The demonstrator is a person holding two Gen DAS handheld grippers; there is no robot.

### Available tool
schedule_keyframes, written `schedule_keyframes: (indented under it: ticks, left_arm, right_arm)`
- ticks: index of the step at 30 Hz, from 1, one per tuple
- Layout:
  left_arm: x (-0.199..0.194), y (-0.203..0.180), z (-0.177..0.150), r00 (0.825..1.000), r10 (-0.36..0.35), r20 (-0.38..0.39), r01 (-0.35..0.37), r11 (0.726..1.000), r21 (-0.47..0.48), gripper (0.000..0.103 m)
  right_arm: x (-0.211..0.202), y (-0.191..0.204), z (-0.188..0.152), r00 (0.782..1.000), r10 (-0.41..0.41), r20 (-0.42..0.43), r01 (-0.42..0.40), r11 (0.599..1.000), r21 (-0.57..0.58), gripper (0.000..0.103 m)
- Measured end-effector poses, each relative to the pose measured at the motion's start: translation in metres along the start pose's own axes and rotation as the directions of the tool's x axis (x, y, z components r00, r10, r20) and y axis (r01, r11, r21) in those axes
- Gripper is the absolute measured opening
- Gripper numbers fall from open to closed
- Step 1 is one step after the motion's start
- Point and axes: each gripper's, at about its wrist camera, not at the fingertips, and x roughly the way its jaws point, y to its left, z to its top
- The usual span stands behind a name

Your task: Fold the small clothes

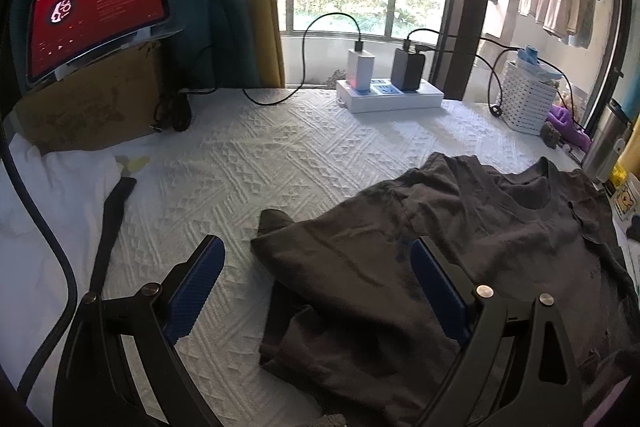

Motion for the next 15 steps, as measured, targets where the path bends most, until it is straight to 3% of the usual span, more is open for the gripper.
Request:
schedule_keyframes:
  ticks: [1,3,5,7,15]
  left_arm:
    - [0.000,-0.001,-0.001,1.000,-0.002,0.000,0.002,1.000,0.004,0.093]
    - [-0.001,-0.002,-0.004,1.000,-0.007,-0.004,0.008,1.000,0.009,0.093]
    - [-0.003,-0.001,-0.007,1.000,-0.011,-0.006,0.011,1.000,0.008,0.093]
    - [-0.006,0.003,-0.009,1.000,-0.006,-0.005,0.006,1.000,0.004,0.093]
    - [-0.008,0.033,-0.020,0.999,0.030,-0.022,-0.031,0.999,-0.044,0.093]
  right_arm:
    - [0.000,0.005,-0.006,1.000,0.018,-0.010,-0.018,1.000,-0.009,0.086]
    - [0.006,0.015,-0.019,0.998,0.048,-0.043,-0.049,0.999,-0.020,0.073]
    - [0.016,0.019,-0.030,0.995,0.056,-0.084,-0.057,0.998,-0.008,0.054]
    - [0.023,0.020,-0.038,0.993,0.067,-0.100,-0.065,0.998,0.020,0.047]
    - [0.021,0.059,-0.051,0.981,0.130,-0.141,-0.139,0.989,-0.049,0.045]
